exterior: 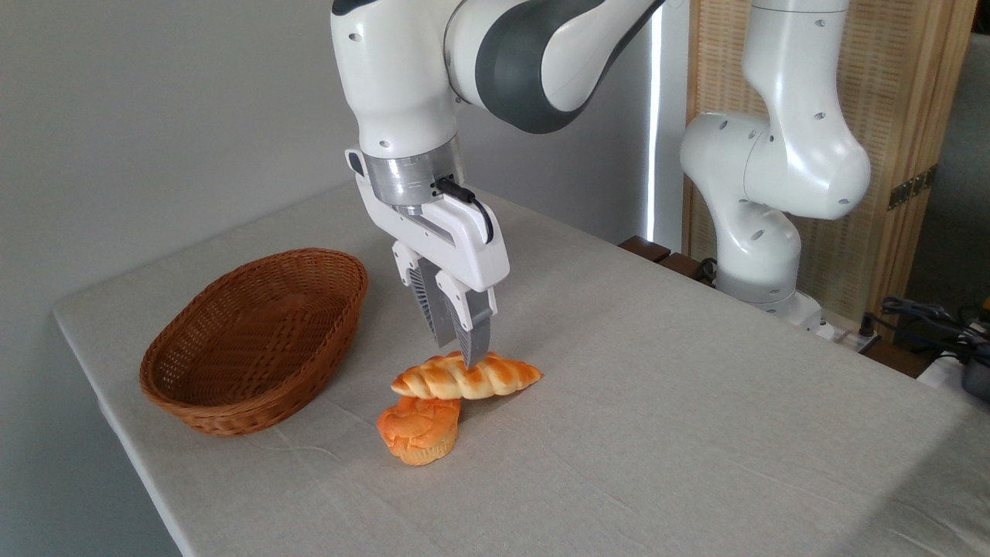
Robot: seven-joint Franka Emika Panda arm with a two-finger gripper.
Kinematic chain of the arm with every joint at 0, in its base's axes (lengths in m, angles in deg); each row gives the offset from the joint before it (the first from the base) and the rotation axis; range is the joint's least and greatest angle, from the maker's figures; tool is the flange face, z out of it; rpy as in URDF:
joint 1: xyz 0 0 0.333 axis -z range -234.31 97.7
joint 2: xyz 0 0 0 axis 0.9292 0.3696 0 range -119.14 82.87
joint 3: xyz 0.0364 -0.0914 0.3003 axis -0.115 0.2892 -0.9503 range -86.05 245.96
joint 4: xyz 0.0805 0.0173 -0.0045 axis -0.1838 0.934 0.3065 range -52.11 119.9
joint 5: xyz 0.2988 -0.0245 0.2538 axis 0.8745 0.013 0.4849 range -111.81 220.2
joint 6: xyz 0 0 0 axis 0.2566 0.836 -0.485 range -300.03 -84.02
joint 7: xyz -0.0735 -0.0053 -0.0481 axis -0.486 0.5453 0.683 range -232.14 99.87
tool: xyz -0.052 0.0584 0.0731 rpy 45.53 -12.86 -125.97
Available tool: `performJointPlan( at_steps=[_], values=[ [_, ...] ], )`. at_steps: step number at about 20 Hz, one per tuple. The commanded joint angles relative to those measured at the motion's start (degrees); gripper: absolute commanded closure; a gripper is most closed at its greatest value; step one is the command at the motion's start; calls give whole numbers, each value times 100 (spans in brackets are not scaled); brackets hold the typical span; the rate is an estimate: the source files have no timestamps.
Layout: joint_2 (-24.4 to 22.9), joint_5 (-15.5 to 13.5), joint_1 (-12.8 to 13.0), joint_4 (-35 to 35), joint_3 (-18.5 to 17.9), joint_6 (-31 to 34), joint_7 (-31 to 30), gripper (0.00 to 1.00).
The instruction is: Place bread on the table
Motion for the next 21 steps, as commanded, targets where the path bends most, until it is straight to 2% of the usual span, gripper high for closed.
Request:
performJointPlan(
  at_steps=[1,4,7,8,10,13,14,16,21],
  values=[
    [-52,-77,23,21,-31,-36,118,0],
    [-95,-77,23,-364,-40,-36,66,0],
    [-113,-374,32,-996,-110,270,-293,0],
    [-113,-384,49,-1268,-58,437,-530,0],
    [-104,-340,58,-1647,12,675,-856,0],
    [-78,-332,58,-1763,-5,1071,-858,0],
    [-52,-218,67,-1746,12,1185,-831,0],
    [9,28,76,-1763,13,1212,-787,0],
    [124,82,76,-1772,4,1204,-796,0]
  ],
)
